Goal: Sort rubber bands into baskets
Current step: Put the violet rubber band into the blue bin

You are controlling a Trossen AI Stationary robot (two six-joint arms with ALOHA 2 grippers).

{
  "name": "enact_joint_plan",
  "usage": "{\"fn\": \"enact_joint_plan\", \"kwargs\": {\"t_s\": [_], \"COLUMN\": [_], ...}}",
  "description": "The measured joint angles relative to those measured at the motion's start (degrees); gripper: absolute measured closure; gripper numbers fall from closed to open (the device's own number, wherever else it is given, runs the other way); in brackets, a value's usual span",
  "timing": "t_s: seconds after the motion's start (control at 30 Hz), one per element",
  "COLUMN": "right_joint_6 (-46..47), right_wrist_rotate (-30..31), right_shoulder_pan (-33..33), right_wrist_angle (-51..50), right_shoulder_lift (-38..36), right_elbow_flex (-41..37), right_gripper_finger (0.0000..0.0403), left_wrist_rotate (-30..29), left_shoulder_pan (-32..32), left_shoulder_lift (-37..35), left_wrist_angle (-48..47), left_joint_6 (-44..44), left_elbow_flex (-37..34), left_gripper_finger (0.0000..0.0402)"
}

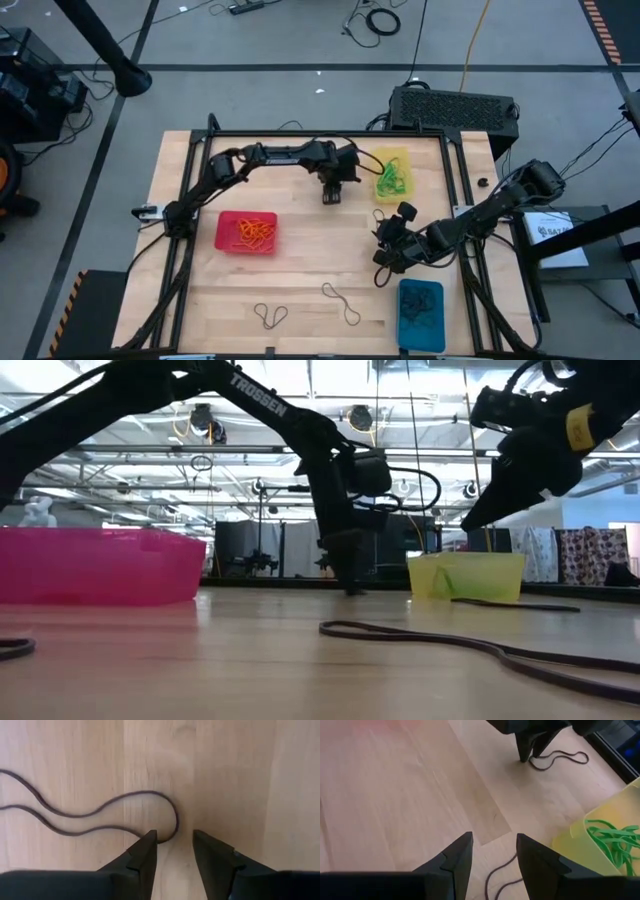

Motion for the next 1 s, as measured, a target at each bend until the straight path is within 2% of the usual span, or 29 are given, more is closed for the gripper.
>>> {"fn": "enact_joint_plan", "kwargs": {"t_s": [0.13, 0.5, 0.8, 0.87, 1.0], "right_joint_6": [-0.4, -1.5, -1.5, -1.5, -1.9], "right_wrist_rotate": [0.0, 0.0, -0.2, -0.6, -1.3], "right_shoulder_pan": [0.0, 0.0, 0.0, 0.0, 0.0], "right_wrist_angle": [0.0, 0.0, 0.6, 0.6, 0.6], "right_shoulder_lift": [0.0, 0.0, 0.0, 0.0, 0.0], "right_elbow_flex": [0.0, 0.0, 0.0, 0.0, 0.0], "right_gripper_finger": [0.0257, 0.0257, 0.0257, 0.0257, 0.0257], "left_wrist_rotate": [1.5, 1.0, 0.7, 1.6, 8.1], "left_shoulder_pan": [0.1, 0.1, -0.2, -0.2, 0.3], "left_shoulder_lift": [0.0, 0.0, 0.0, 0.0, 0.1], "left_wrist_angle": [0.1, -0.3, -0.3, 0.3, 0.8], "left_joint_6": [0.0, 1.6, 2.8, 3.5, 3.4], "left_elbow_flex": [0.0, 0.0, 0.0, 0.0, 1.5], "left_gripper_finger": [0.0285, 0.0293, 0.0391, 0.0396, 0.0398]}}
